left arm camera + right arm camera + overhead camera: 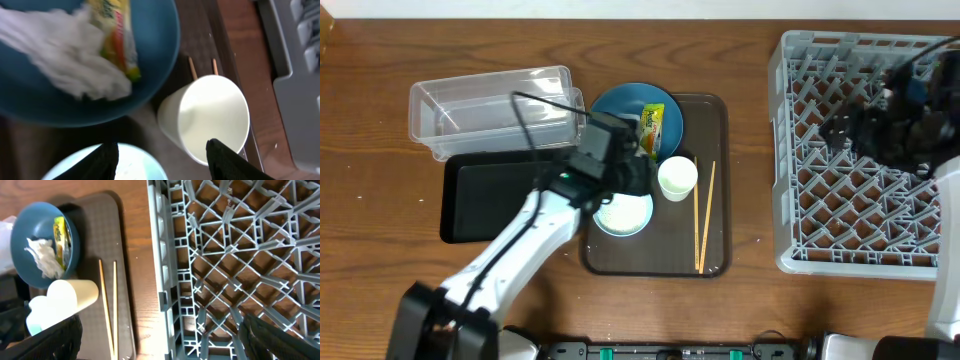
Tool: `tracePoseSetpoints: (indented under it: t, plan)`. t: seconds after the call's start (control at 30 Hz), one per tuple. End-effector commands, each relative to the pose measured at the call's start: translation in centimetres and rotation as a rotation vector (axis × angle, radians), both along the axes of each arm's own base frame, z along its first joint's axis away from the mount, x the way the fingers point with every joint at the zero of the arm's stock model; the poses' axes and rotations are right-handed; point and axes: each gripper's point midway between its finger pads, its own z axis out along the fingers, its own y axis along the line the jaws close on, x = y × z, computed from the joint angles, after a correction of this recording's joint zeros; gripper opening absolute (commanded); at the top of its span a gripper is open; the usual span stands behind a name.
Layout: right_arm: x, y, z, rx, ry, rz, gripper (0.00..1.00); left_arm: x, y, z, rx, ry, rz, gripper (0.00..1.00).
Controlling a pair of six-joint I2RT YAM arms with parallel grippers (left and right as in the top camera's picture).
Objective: Sort waste into correct bins and load items into the dishwasher rack
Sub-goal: 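Grasp the white cup with the left gripper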
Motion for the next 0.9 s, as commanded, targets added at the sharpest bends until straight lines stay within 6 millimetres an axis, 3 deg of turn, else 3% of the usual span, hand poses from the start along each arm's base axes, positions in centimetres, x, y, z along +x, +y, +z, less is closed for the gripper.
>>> tracePoseSetpoints:
  t: [0.0, 0.13, 0.23, 0.4, 0.43, 0.5, 0.6, 0.73, 0.87]
  plan:
    - [-0.1, -0.1, -0.4, -0.047, 0.013, 0.019, 0.99, 0.0, -1.2, -1.5, 0.020, 0.013, -0.038, 0.60]
    - [-0.1, -0.1, -0.4, -0.047, 0.014, 0.019, 0.99, -0.2, -2.2, -3.5, 0.038, 0.045, -0.063, 0.59]
    - [-0.2, -0.1, -0.4, -0.047, 0.014, 0.019, 0.99, -0.5, -2.7, -4.5, 0.046, 0.058, -0.078, 0.51]
    - [-0.2, 0.0, -0.5, -0.047, 0.017, 0.019, 0.99, -0.6, -3.0, -4.9, 0.041, 0.076, -0.067, 0.11]
    - [-0.2, 0.0, -0.5, -0.046, 0.017, 0.019, 0.99, -0.6, -3.0, -4.8, 0.035, 0.079, -0.057, 0.06]
    - [-0.2, -0.1, -0.5, -0.047, 0.017, 0.019, 0.99, -0.5, -3.0, -4.6, 0.027, 0.078, -0.049, 0.06]
    - [-0.3, -0.5, -0.6, -0.070, 0.022, 0.008, 0.99, -0.9, -3.7, -3.1, -0.032, 0.075, -0.072, 0.06]
    - [-0.3, -1.3, -0.7, -0.114, 0.031, -0.011, 0.99, -1.4, -4.2, 0.8, -0.203, 0.103, -0.070, 0.06]
    - [-0.1, -1.3, -1.0, -0.104, 0.034, -0.008, 0.99, -1.0, -2.7, 4.9, -0.416, 0.168, -0.014, 0.06]
